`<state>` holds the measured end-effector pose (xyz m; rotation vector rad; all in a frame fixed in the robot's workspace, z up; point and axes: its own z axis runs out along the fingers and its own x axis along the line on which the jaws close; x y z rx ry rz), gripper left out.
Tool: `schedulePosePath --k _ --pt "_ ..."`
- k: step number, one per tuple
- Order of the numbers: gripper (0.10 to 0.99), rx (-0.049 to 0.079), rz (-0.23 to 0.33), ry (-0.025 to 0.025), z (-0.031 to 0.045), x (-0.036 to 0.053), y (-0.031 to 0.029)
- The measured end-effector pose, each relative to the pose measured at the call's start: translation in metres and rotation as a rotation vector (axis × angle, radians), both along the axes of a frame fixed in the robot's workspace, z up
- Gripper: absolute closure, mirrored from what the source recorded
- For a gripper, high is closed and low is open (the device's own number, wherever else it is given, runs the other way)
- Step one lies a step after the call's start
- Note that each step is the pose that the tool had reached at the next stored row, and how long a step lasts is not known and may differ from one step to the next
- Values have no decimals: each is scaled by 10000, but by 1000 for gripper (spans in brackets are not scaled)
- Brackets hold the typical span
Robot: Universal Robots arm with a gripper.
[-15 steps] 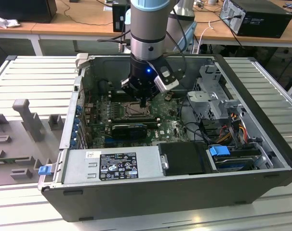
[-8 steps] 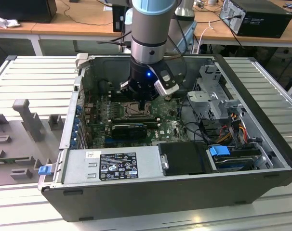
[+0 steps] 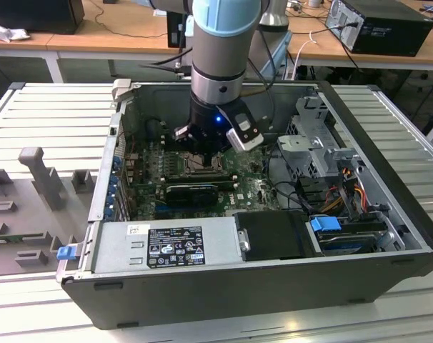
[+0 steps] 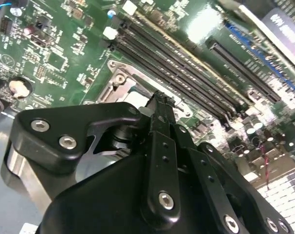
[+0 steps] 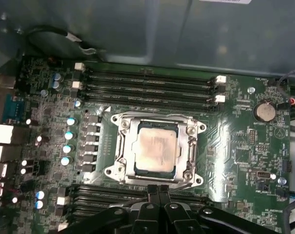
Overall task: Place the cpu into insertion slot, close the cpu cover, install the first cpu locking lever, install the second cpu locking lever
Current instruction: 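Install the second cpu locking lever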
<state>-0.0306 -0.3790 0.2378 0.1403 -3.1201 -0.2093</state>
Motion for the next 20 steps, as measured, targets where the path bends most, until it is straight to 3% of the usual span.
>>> schedulePosePath --k 3,8,11,13,14,15,17,20 --pt "980 28 11 0 -6 -99 -38" --pt "980 106 22 0 -46 -220 -52" --pt "980 110 24 1 -116 -224 -53" --pt "980 164 28 3 -229 -246 -63" --pt "980 429 29 1 -236 -321 -97" --pt "980 1065 26 -1 -240 -378 -155" --pt "980 1167 30 -1 -246 -429 -190" --pt "980 1208 22 -1 -256 -431 -231"
